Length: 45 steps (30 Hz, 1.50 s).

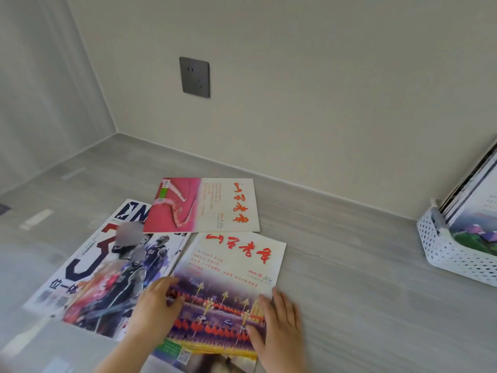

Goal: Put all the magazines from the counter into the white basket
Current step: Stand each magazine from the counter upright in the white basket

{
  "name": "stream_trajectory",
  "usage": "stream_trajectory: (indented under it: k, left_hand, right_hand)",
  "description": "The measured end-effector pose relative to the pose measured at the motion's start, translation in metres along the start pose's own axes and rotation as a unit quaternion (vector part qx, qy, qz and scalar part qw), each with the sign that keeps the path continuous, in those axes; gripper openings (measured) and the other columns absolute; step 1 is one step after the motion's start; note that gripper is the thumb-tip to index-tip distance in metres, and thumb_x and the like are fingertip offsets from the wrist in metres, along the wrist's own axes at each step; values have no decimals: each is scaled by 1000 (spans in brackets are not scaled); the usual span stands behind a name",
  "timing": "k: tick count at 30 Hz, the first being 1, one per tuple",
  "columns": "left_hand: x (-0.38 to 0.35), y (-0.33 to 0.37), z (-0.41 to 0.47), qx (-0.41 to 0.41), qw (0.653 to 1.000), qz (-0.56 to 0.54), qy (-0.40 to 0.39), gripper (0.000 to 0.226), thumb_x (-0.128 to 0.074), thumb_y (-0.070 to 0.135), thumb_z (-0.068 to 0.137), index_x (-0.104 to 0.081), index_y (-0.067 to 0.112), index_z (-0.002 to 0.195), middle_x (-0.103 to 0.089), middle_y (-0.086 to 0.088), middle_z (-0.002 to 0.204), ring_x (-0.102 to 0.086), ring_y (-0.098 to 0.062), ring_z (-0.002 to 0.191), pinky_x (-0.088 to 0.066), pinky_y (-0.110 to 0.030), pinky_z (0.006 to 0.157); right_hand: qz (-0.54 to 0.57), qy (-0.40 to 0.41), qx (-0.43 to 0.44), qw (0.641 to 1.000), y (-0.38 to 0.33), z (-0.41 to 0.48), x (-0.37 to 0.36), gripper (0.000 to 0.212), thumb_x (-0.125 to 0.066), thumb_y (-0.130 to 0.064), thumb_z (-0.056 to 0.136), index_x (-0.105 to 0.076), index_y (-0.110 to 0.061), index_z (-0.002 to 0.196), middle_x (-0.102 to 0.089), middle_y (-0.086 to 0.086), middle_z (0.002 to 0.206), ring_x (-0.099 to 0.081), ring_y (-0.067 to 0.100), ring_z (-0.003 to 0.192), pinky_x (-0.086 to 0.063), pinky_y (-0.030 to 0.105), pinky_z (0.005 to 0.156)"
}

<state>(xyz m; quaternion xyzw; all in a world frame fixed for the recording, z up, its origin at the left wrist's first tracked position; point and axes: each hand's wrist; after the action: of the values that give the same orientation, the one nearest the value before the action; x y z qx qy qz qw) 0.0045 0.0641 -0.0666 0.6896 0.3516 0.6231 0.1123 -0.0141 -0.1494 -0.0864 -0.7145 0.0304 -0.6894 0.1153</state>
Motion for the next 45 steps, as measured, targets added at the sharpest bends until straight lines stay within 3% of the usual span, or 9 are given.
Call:
stream_trajectory:
  k: [10, 12, 15, 24, 29, 34, 38, 40, 45]
  left_hand:
    - [-15, 12, 28, -46, 986, 150, -49, 60, -48, 37, 86, -22, 22, 138, -20, 4, 152, -19, -23, 138, -21, -39, 113]
    - [-16, 19, 40, -38, 987, 141, -60, 60, -49, 34, 86, -22, 20, 138, -20, 1, 152, -17, -25, 138, -19, -41, 113]
    - [-16, 28, 53, -10, 991, 114, -64, 57, -53, 23, 83, -29, 18, 134, -32, -7, 145, -24, -29, 133, -26, -42, 110]
    - [-3, 38, 72, 99, 985, -30, -135, 62, -65, 2, 74, -35, 2, 128, -53, -18, 123, -56, -31, 99, -51, -38, 80]
    - [-13, 54, 61, 58, 973, -53, -215, 29, -56, 0, 80, -55, -2, 110, -62, -18, 115, -52, -21, 85, -42, -25, 69]
    - [-22, 72, 43, -8, 971, -82, -223, 24, -48, 0, 85, -44, 10, 107, -60, -14, 113, -56, -19, 80, -43, -21, 58]
    - [-20, 93, 30, -96, 964, -142, -202, 23, -43, 2, 89, -39, 20, 101, -59, -3, 98, -54, -9, 58, -41, -13, 42]
    - [-15, 107, 22, -134, 953, -180, -204, 25, -44, 3, 89, -41, 25, 99, -59, 3, 97, -57, -6, 69, -47, -10, 50]
    - [-8, 151, 4, -183, 938, -229, -183, 23, -45, 4, 90, -42, 28, 90, -60, 7, 95, -61, -12, 85, -49, -18, 71]
  right_hand:
    - [-38, -84, -30, 995, -3, 0, 0, 64, -67, -69, 47, -67, -31, 98, -68, 3, 114, -64, 16, 105, 7, 29, 112]
    - [29, -93, -43, 994, 0, 2, -3, 67, -46, -68, 72, -41, -34, 129, -29, 7, 150, -27, 18, 138, 12, 33, 114]
    - [64, -86, -23, 994, 9, 5, -17, 59, -30, -58, 85, -14, -37, 138, 9, -8, 155, 10, 13, 142, 15, 35, 112]
    - [119, -59, -81, 988, 10, 1, -10, 47, -38, -41, 89, -25, -33, 134, -1, -10, 155, 2, 10, 142, 6, 28, 114]
    - [148, -37, -155, 976, 27, -1, 0, 49, -43, -35, 89, -25, -31, 135, -9, -8, 154, -5, 13, 142, -6, 28, 116]
    - [217, -23, -195, 956, 45, -5, 11, 55, -50, -21, 88, -25, -24, 137, -23, -5, 150, -16, 13, 139, -16, 27, 114]
    - [350, 20, -238, 906, 57, -7, 21, 56, -52, -8, 86, -29, -18, 136, -39, 3, 141, -37, 16, 128, -35, 30, 106]
    - [456, 45, -266, 848, 66, -5, 34, 59, -53, 1, 83, -31, -18, 134, -49, 5, 132, -50, 16, 114, -51, 29, 88]
    - [613, 69, -321, 718, 112, -2, 78, 48, -56, 10, 78, -47, -8, 122, -65, 1, 76, -62, 14, 64, -49, 24, 51]
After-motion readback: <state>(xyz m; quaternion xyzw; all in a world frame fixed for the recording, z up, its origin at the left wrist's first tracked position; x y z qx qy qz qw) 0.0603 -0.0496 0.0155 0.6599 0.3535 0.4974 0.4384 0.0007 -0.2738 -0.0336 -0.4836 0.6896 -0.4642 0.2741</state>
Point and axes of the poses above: each hand's wrist, its own z-axis towards the middle knuckle, its own x-axis out of the back of the hand, y = z × x
